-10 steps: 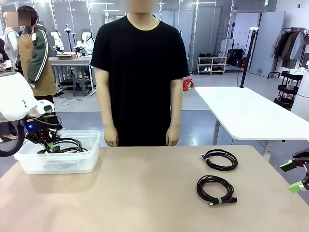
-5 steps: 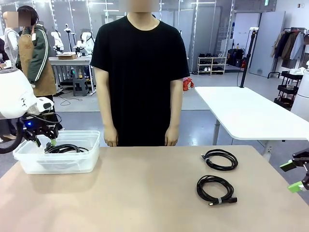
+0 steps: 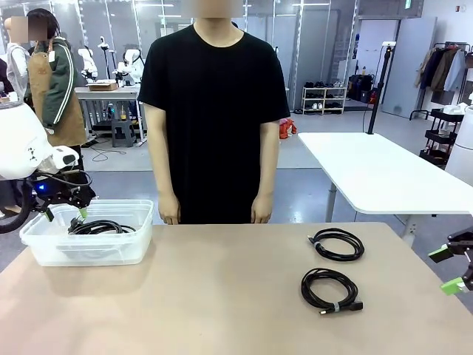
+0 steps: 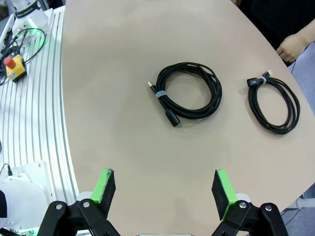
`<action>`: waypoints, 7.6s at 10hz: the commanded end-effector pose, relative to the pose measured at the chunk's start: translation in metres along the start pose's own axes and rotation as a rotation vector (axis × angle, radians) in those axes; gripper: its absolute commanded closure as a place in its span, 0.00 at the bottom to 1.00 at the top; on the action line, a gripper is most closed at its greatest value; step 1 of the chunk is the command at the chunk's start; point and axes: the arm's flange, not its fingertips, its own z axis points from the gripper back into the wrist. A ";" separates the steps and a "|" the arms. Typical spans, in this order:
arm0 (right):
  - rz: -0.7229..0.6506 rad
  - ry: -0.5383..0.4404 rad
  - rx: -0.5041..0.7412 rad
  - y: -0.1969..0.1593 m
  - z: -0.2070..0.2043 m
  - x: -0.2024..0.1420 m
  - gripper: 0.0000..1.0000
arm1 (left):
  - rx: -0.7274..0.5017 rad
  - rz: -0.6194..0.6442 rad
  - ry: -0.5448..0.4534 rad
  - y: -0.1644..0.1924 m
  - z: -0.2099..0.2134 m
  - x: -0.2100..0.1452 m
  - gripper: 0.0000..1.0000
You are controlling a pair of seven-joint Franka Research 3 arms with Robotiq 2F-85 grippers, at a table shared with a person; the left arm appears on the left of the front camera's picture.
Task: Organize and store the cables.
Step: Place the Power Cable into the Organizing box, then place the USB Extension Cable into the Organizing box.
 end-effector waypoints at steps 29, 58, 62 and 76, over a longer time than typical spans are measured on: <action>0.006 -0.016 0.000 -0.002 0.001 0.001 0.00 | -0.379 -0.744 -0.356 0.040 0.161 -0.164 0.00; 0.327 0.676 0.148 0.000 -0.187 0.143 0.00 | -0.627 -1.139 -0.522 0.074 0.122 -0.252 0.00; 0.296 0.743 0.088 0.004 -0.231 0.127 0.00 | -0.627 -1.139 -0.522 0.074 0.122 -0.252 0.00; 0.316 0.774 0.084 0.008 -0.267 0.127 1.00 | -0.627 -1.139 -0.522 0.074 0.122 -0.252 0.00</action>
